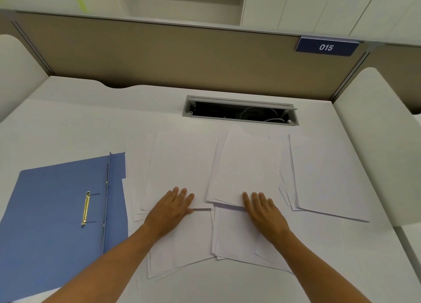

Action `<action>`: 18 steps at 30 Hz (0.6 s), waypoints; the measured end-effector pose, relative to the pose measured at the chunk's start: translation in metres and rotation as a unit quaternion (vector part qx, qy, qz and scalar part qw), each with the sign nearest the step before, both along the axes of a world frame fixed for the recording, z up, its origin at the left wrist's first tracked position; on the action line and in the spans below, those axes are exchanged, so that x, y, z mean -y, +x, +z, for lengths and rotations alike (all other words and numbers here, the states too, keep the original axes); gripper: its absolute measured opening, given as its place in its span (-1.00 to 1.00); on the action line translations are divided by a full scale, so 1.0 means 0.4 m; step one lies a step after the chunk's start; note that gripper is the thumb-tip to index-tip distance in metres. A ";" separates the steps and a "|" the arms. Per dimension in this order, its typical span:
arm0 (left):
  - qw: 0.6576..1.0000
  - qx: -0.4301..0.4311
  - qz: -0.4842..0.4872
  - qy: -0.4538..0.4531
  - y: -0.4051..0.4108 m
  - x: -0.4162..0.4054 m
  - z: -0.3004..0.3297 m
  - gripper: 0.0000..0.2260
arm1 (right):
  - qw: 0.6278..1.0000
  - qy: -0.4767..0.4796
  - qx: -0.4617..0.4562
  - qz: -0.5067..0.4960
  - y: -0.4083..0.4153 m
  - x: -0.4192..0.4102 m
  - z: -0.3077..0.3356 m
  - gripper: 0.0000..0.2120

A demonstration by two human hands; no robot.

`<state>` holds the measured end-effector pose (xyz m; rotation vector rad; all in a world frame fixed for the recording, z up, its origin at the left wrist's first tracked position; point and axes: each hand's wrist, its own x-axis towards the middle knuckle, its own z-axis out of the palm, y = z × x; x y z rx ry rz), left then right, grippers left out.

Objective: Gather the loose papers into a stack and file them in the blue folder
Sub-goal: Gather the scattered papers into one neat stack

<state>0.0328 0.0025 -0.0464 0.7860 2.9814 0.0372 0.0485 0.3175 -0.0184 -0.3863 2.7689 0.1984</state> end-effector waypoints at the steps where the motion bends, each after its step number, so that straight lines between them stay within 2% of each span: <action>1: 1.000 -0.018 -0.015 0.013 0.002 -0.001 0.000 -0.61 | 1.000 -0.013 -0.001 -0.003 -0.004 0.002 0.000 -0.13; 2: 0.998 -0.036 -0.035 0.030 0.004 0.000 0.001 -0.59 | 1.000 -0.023 -0.010 -0.010 -0.007 0.004 0.002 -0.12; 5: 0.997 -0.030 -0.058 0.052 0.005 -0.003 0.010 0.01 | 0.996 -0.055 -0.058 -0.026 -0.006 0.018 0.020 -0.21; 7: 0.996 -0.037 -0.060 0.053 0.012 -0.015 0.025 0.18 | 0.992 -0.072 -0.093 -0.037 -0.006 0.038 0.040 -0.29; 10: 0.995 -0.030 -0.076 0.050 0.025 -0.031 0.041 0.25 | 0.980 -0.114 -0.156 -0.044 -0.009 0.077 0.075 -0.33; 14: 0.995 -0.015 -0.084 0.044 0.047 -0.041 0.061 0.25 | 0.962 -0.158 -0.220 -0.022 -0.013 0.151 0.112 -0.37; 18: 0.991 -0.038 -0.110 0.064 0.095 -0.055 0.054 0.13 | 0.960 -0.177 -0.214 0.027 -0.004 0.228 0.099 -0.35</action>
